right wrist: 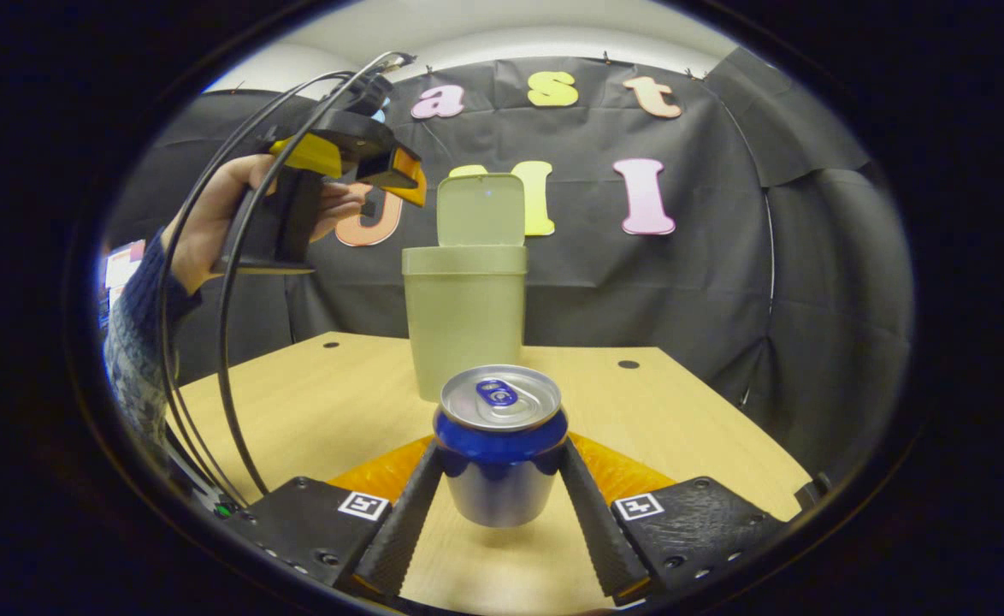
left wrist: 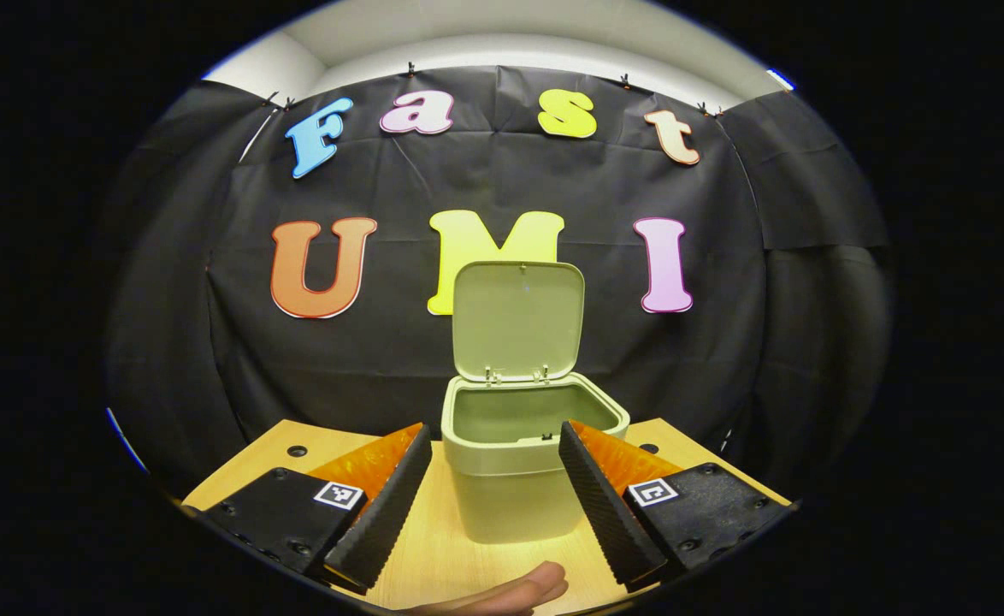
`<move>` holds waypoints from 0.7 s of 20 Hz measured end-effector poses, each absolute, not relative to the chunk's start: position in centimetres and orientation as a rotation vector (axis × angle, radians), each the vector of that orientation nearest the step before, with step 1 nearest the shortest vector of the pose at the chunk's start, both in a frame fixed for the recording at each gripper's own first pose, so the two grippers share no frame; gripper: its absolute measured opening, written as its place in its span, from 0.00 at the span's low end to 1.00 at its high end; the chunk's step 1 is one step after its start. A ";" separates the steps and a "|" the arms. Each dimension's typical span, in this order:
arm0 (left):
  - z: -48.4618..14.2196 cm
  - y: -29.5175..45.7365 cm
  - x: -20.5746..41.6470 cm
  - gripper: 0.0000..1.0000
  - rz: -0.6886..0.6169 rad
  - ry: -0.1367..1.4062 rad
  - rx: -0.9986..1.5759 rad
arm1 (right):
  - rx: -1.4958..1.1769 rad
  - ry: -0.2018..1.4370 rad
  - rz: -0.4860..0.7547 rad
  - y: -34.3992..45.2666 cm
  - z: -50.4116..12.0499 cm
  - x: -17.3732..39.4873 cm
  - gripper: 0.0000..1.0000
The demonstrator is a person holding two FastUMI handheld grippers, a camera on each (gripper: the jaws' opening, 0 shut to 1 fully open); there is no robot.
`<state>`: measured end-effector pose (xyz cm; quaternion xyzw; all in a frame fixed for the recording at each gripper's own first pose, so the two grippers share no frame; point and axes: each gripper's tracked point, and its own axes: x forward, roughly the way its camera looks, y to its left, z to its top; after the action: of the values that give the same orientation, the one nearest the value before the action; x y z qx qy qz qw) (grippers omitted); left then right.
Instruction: Press the lid of the desktop garbage bin to open it, pick up the crumpled paper on the desktop and throw it into the bin, then pick up the pop can on the desktop and drop it into the bin, and finally close the garbage bin lid.
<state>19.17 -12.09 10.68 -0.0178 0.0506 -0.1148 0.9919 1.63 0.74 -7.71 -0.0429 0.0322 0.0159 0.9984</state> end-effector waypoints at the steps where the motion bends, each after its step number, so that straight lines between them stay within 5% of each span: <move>1: 10.3 -11.5 18.3 0.96 -0.227 0.100 -0.034 | -0.082 0.066 0.035 1.0 -7.3 1.3 0.81; 14: 3.0 -3.2 8.8 0.97 -0.123 0.067 -0.016 | -0.136 -0.024 -0.011 2.2 3.1 2.5 0.81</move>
<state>8.76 -3.18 3.01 -0.0079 0.0334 -0.0615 0.9975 2.47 2.17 3.11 -0.0678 -0.0122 -0.0053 0.9976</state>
